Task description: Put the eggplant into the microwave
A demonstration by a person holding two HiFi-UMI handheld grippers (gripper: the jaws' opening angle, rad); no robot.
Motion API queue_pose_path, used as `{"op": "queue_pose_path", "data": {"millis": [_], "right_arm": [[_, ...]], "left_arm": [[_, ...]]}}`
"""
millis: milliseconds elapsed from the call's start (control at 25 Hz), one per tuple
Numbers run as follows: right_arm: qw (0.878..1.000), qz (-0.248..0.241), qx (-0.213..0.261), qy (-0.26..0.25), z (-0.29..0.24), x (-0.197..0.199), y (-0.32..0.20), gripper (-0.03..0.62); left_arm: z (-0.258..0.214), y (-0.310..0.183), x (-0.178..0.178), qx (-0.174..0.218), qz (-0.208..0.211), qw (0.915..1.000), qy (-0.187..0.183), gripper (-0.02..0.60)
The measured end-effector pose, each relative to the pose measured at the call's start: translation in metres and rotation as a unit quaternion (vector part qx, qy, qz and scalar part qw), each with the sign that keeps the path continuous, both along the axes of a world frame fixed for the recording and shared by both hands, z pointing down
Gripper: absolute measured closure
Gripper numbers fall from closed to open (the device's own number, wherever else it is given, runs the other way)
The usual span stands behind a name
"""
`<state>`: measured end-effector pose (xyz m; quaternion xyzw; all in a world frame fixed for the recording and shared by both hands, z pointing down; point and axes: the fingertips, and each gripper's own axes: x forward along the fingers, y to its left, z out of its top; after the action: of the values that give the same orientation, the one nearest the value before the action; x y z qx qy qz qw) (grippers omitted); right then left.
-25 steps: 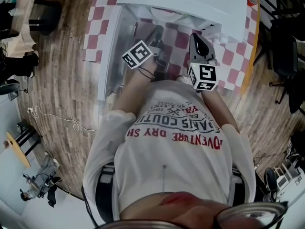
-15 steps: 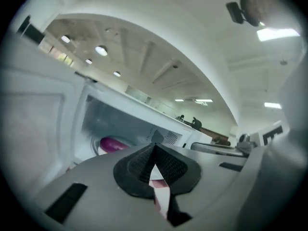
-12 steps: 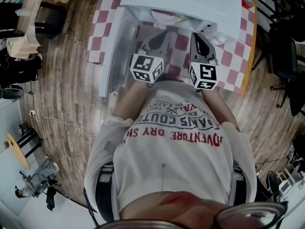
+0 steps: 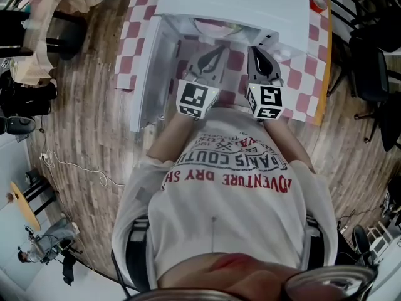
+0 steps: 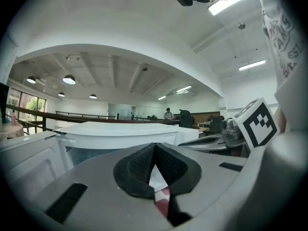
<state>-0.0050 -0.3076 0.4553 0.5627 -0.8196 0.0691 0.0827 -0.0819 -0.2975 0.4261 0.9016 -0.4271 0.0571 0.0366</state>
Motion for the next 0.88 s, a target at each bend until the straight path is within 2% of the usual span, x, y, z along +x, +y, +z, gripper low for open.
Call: {"op": "queue_pose_path", "data": {"millis": [120, 280, 480, 680, 880], "right_arm": [[1.000, -0.007, 0.006, 0.000, -0.004, -0.002, -0.001, 0.569], [1.000, -0.010, 0.009, 0.002, -0.005, -0.003, -0.001, 0.569], [1.000, -0.009, 0.002, 0.003, -0.004, -0.001, -0.002, 0.569], [1.000, -0.010, 0.001, 0.006, -0.003, -0.002, -0.002, 0.569], [1.000, -0.012, -0.001, 0.007, -0.002, -0.003, -0.004, 0.569]], "left_arm": [[-0.005, -0.001, 0.000, 0.010, -0.004, 0.9999, -0.001, 0.558], [0.003, -0.005, -0.003, -0.009, -0.019, 0.9998, 0.003, 0.558], [-0.004, -0.011, -0.008, 0.003, -0.042, 0.9991, -0.005, 0.558], [0.002, -0.014, -0.013, -0.018, -0.052, 0.9985, 0.007, 0.558], [0.005, -0.017, -0.015, -0.023, -0.057, 0.9981, 0.007, 0.558]]}}
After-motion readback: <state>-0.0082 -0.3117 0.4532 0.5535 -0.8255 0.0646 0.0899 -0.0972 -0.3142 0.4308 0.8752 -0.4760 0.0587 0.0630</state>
